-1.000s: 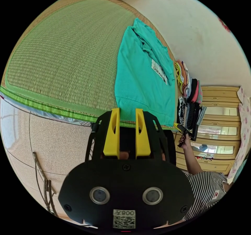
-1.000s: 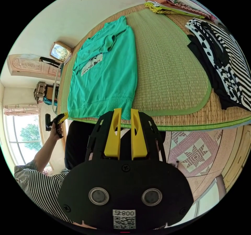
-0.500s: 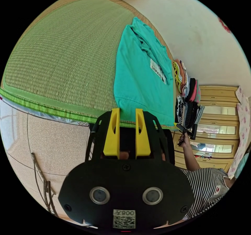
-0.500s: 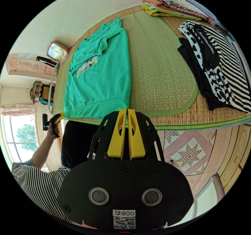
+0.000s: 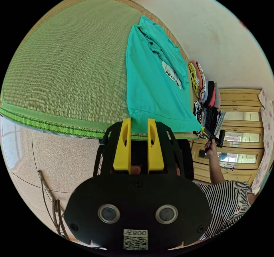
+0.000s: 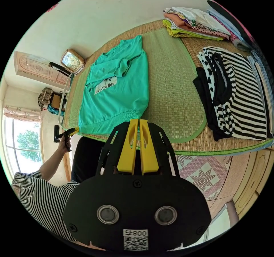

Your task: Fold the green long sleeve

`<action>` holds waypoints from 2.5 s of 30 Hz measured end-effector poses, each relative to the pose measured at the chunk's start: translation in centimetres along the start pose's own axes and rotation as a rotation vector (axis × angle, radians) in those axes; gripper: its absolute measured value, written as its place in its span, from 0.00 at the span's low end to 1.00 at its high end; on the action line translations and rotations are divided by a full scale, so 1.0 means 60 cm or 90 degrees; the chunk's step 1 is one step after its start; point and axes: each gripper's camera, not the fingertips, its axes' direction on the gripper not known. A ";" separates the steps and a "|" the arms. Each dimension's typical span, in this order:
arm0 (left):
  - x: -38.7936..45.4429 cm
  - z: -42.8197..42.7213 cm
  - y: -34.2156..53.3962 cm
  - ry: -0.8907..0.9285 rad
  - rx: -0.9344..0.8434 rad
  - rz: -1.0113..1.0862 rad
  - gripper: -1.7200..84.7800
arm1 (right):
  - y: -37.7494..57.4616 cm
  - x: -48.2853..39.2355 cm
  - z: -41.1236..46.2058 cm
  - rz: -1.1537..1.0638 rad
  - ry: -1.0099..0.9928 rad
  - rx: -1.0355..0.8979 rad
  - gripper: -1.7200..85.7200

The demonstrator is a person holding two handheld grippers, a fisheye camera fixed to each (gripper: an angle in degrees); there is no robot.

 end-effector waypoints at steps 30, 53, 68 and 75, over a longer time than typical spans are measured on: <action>0.013 -0.072 0.114 0.083 0.056 0.009 0.04 | 0.052 0.025 -0.055 0.014 -0.045 0.007 0.02; -0.063 -0.209 0.318 0.136 0.145 0.002 0.03 | 0.234 0.071 -0.097 -0.001 -0.111 0.019 0.02; -0.128 -0.204 0.313 0.160 0.140 -0.062 0.03 | 0.242 0.126 -0.071 0.041 -0.137 0.013 0.02; -0.125 -0.221 0.266 0.181 0.152 -0.051 0.03 | 0.206 0.134 -0.075 0.036 -0.157 0.035 0.02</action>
